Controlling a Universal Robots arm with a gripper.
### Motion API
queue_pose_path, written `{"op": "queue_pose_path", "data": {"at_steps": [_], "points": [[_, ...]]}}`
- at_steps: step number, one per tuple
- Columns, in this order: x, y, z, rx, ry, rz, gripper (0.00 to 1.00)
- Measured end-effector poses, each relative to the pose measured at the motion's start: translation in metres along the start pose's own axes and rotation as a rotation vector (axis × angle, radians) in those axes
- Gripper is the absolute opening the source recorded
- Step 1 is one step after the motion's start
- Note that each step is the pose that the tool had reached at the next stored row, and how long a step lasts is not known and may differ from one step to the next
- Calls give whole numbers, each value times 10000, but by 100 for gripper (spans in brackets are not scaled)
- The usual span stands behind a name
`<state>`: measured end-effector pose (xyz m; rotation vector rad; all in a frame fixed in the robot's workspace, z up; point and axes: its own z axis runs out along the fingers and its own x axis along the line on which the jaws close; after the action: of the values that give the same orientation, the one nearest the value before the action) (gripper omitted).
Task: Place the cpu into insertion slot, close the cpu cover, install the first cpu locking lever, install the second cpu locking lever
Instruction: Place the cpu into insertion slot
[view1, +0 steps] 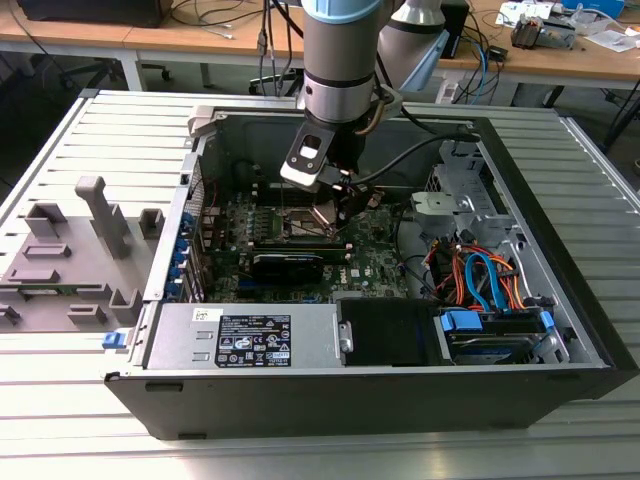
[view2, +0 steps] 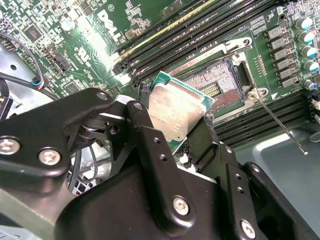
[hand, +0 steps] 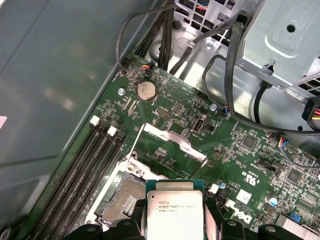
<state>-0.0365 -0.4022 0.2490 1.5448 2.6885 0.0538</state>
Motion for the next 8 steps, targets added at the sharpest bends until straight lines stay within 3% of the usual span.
{"op": "queue_pose_path", "data": {"at_steps": [8], "points": [[0,0,0,1,-4,75,55]]}}
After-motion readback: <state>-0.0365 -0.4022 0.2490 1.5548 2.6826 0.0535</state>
